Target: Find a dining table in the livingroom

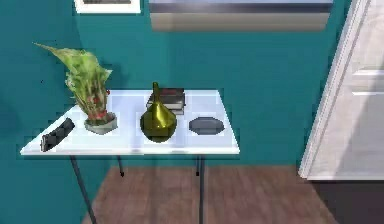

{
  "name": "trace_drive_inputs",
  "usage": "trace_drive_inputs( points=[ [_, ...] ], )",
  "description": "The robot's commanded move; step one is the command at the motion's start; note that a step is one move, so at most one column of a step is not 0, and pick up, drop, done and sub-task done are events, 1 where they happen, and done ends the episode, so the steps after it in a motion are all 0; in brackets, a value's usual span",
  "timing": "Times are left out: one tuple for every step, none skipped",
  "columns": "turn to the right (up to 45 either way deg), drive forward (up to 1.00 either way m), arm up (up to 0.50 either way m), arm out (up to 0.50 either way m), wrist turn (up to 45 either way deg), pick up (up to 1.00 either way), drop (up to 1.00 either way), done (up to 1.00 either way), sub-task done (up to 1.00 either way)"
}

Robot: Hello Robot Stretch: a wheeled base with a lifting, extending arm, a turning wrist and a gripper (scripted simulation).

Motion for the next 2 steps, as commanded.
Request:
trace_drive_inputs(
  points=[
    [-12.0, 0.00, 0.00, 0.00, 0.0, 0.00, 0.00, 0.00, 0.00],
    [0.0, 0.00, 0.00, 0.00, 0.0, 0.00, 0.00, 1.00, 0.00]
  ],
)
